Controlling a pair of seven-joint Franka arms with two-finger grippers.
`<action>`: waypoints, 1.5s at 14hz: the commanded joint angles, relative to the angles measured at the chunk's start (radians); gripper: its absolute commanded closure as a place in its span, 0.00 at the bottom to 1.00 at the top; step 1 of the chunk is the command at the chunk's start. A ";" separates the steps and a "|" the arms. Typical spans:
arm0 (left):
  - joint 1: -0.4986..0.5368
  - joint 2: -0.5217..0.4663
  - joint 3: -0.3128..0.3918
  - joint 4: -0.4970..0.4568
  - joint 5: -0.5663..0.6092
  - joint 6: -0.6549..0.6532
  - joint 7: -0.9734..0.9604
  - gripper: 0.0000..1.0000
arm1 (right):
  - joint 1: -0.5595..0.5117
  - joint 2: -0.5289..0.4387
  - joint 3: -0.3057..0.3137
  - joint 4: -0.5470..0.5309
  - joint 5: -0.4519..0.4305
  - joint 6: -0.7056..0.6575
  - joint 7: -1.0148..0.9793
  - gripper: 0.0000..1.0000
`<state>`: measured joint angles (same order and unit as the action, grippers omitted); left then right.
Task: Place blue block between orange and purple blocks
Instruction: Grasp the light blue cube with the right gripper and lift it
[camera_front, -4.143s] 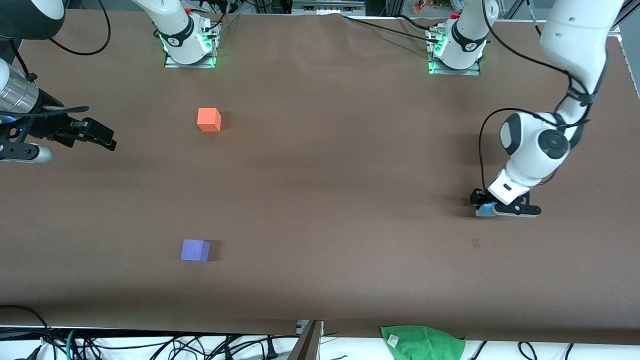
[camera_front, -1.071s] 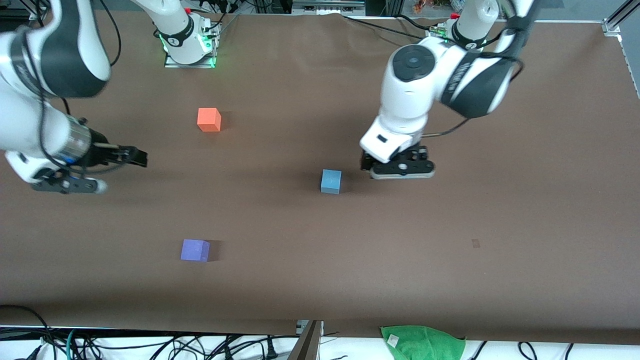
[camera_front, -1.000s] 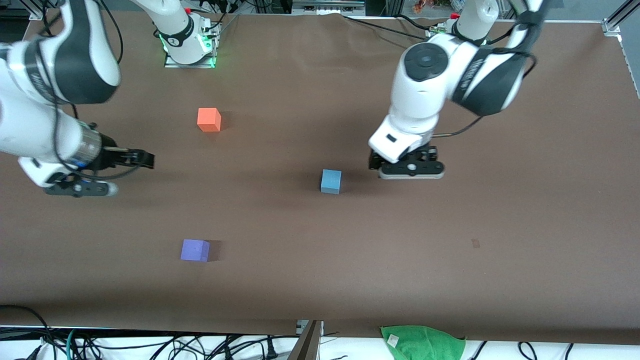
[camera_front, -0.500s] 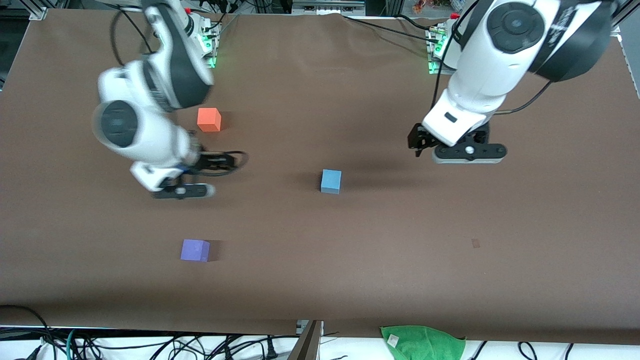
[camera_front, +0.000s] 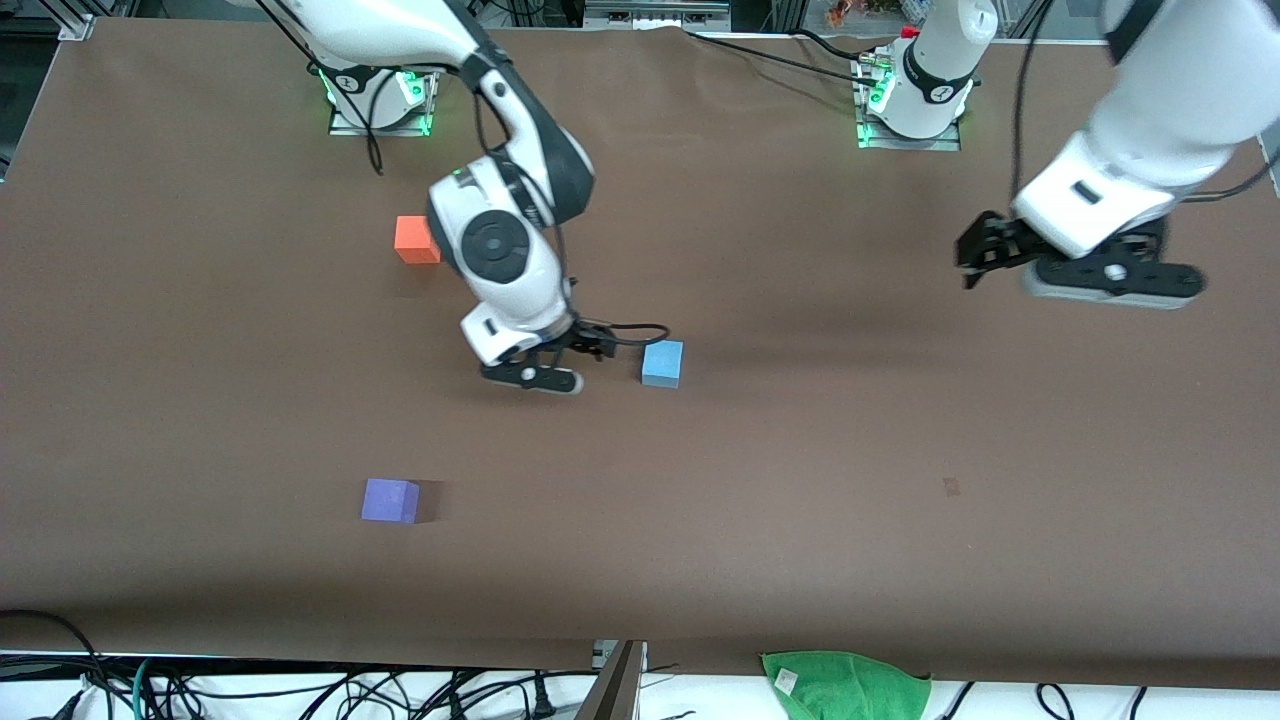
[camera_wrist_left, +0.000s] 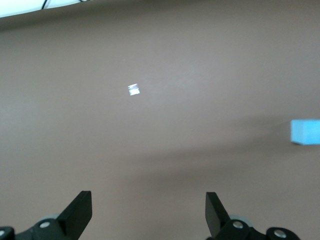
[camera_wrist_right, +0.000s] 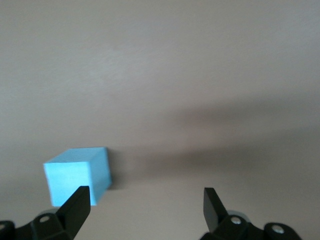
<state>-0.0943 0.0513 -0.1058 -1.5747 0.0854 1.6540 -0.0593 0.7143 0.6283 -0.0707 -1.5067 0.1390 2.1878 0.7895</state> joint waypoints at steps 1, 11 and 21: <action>0.007 -0.141 0.073 -0.175 -0.077 0.010 0.094 0.00 | 0.066 0.062 -0.012 0.026 0.005 0.114 0.106 0.00; 0.062 -0.129 0.130 -0.182 -0.095 -0.002 0.176 0.00 | 0.161 0.277 -0.018 0.189 -0.042 0.256 0.229 0.01; 0.073 -0.134 0.130 -0.179 -0.092 -0.063 0.088 0.00 | 0.122 0.213 -0.023 0.111 -0.041 0.177 0.185 0.71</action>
<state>-0.0392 -0.0836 0.0266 -1.7717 0.0031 1.6300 0.0471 0.8735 0.8995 -0.0902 -1.3625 0.1070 2.4298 1.0014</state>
